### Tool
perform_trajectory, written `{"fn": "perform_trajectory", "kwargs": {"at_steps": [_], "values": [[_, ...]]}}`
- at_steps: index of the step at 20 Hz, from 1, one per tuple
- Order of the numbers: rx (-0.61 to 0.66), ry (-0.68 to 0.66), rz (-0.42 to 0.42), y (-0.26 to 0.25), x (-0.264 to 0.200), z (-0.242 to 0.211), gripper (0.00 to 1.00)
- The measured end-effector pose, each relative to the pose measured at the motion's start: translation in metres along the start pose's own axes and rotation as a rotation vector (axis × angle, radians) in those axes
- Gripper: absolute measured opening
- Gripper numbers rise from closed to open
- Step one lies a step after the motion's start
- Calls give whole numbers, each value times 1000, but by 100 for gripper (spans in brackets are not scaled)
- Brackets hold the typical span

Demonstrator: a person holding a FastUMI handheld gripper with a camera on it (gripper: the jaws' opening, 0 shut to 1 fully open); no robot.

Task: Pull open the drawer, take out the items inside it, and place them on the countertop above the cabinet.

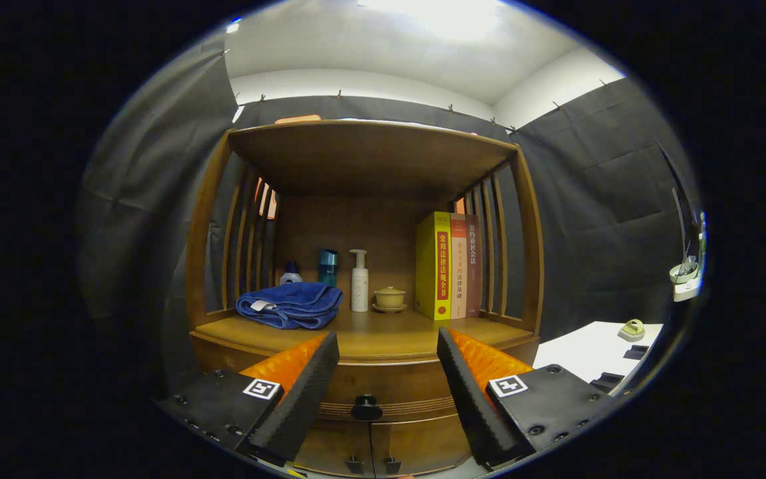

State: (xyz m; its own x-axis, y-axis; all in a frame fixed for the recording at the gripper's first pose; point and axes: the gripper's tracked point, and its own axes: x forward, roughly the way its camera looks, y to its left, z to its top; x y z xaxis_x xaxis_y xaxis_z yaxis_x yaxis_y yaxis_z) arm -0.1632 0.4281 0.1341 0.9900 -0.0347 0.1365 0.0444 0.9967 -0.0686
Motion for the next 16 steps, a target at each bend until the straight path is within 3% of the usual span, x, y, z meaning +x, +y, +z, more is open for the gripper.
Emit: {"fn": "perform_trajectory", "kwargs": {"at_steps": [8,16], "values": [[0,-58,-72,-45,-18,85,98],[4,-61,-12,-25,-19,100,98]]}}
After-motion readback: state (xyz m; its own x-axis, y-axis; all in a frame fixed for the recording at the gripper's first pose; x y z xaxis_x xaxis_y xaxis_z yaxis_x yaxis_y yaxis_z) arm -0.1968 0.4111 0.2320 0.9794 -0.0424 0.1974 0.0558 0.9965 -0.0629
